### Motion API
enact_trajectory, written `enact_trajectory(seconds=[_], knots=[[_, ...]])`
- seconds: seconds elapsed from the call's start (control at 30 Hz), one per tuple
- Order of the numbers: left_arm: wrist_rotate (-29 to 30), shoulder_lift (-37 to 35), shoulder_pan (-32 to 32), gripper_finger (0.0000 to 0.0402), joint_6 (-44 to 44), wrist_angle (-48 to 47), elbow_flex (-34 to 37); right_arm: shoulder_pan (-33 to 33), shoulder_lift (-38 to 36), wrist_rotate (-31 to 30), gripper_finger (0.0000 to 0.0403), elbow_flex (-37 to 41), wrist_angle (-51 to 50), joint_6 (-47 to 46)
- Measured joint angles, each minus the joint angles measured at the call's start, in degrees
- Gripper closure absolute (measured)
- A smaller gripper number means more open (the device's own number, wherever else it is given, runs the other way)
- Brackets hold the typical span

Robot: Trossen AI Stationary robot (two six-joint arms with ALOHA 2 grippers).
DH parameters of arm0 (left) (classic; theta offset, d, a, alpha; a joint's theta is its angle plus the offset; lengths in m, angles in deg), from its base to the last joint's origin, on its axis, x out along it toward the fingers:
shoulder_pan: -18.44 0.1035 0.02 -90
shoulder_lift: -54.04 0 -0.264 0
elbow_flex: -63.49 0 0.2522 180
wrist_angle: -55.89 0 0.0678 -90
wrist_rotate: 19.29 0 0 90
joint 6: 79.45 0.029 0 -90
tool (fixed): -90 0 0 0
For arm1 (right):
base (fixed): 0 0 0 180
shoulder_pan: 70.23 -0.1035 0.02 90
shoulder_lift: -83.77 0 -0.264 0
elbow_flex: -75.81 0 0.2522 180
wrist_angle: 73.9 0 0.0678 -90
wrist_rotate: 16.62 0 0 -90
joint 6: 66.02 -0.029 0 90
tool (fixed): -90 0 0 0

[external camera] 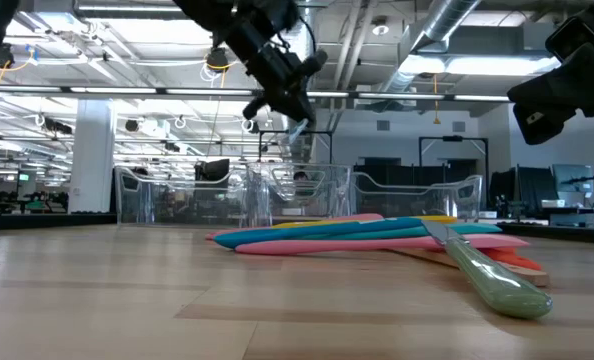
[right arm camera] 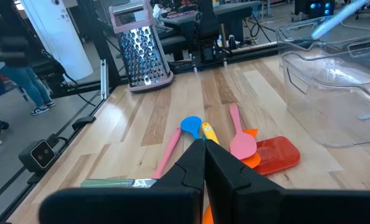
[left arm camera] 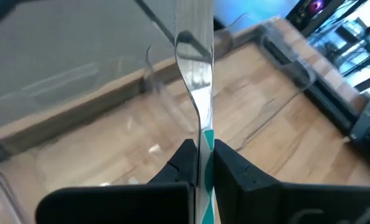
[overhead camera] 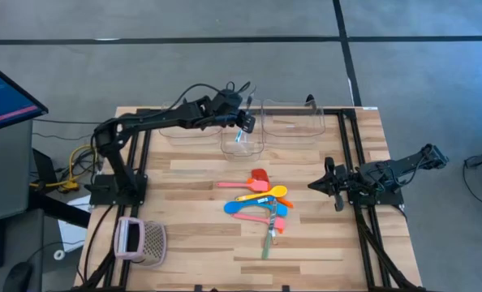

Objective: Pick & Place Kitchen Items
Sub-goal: Put the blue table knife into the left transparent bin

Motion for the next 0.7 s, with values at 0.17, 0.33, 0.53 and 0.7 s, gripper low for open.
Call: enact_trajectory(seconds=[0.17, 0.33, 0.53, 0.7], knots=[[-3.6, 4.3, 1.5, 0.0396, -1.4, 0.3, 0.0, 0.0, 0.0, 0.0, 0.0400, 0.0, 0.0, 0.0], [-3.9, 7.0, 2.3, 0.0396, -2.7, 0.5, 0.0, 0.0, 0.0, 0.0, 0.0400, 0.0, 0.0, 0.0], [-5.6, 8.5, 2.7, 0.0396, -3.0, 0.6, 0.0, 0.0, 0.0, 0.0, 0.0400, 0.0, 0.0, 0.5], [-5.6, 9.1, 2.7, 0.0396, -2.9, 0.4, 0.0, 0.0, 0.0, 0.0, 0.0400, 0.0, 0.0, 1.0]])
